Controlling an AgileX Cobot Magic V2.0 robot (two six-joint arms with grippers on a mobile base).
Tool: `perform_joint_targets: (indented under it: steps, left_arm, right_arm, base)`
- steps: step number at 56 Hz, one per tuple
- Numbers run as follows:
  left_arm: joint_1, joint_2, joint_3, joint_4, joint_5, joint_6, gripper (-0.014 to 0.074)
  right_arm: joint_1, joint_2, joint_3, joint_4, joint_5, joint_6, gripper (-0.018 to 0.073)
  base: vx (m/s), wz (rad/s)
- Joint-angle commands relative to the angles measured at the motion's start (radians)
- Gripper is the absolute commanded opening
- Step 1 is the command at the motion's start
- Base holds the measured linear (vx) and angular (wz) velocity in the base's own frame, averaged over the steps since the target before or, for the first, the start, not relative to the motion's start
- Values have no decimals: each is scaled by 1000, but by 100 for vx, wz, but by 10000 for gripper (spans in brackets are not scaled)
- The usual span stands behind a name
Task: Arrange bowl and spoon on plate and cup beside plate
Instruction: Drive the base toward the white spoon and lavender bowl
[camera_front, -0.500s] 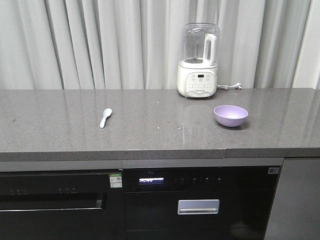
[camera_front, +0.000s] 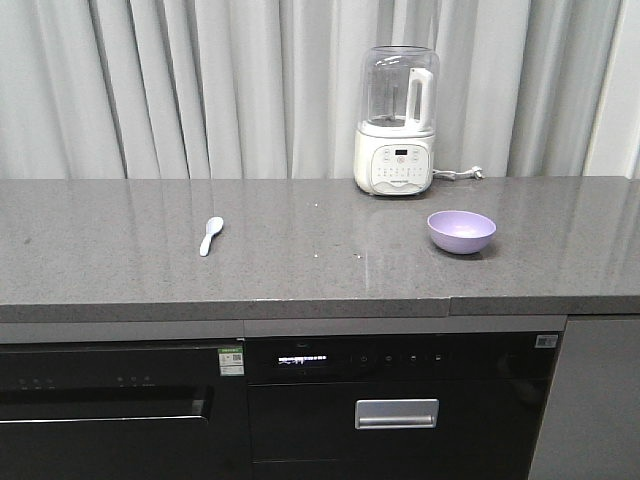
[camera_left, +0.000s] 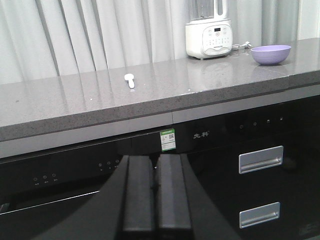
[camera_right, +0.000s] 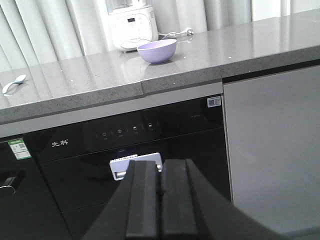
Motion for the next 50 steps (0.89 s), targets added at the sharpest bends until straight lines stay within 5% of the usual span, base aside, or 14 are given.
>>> perform_joint_targets:
  steps: [1, 50]
  left_arm:
    - [1, -7, -25, -3, -84, -9, 0]
    - [1, -7, -25, -3, -84, -9, 0]
  right_arm:
    - [-2, -4, 3, -5, -83, -4, -8]
    - [-2, -4, 3, -5, -83, -4, -8]
  base:
    - [0, 0]
    - [13, -21]
